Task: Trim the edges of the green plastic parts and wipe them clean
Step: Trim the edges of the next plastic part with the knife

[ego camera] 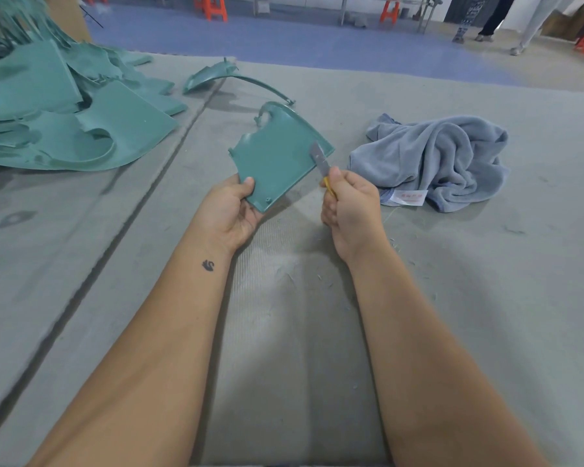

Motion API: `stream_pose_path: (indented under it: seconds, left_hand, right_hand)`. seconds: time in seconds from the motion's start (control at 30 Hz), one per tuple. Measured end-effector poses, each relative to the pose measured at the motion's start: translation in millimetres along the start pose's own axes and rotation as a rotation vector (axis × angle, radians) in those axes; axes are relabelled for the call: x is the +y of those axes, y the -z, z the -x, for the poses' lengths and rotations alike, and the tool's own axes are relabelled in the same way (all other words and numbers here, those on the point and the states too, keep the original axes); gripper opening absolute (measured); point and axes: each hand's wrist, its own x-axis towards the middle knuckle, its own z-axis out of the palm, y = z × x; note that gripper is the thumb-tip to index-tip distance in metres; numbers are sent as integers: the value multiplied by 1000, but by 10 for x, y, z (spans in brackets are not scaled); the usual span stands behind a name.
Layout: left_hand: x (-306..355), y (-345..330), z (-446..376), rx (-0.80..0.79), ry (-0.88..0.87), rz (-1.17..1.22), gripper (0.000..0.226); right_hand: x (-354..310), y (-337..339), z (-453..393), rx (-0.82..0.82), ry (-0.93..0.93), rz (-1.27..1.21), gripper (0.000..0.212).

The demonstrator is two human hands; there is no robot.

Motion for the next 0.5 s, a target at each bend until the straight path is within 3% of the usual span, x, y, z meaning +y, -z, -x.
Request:
stream_pose_path:
  seconds: [0.17,0.33,0.43,0.5]
  left_hand:
    - [5,45,-36,-15,-96,-157,33]
    - [-66,79,-117,107,-327,-634,39]
    - [-80,82,-124,81,-328,-640,40]
    - [-72,73,-125,54,-323,-593,39]
  right_hand:
    - [-44,14,18,141,45,-58,24]
    - [-40,80,-3,221,157,288,34]
    - [-51,90,12,236,104,308,44]
    - [-69,93,7,232,109,310,34]
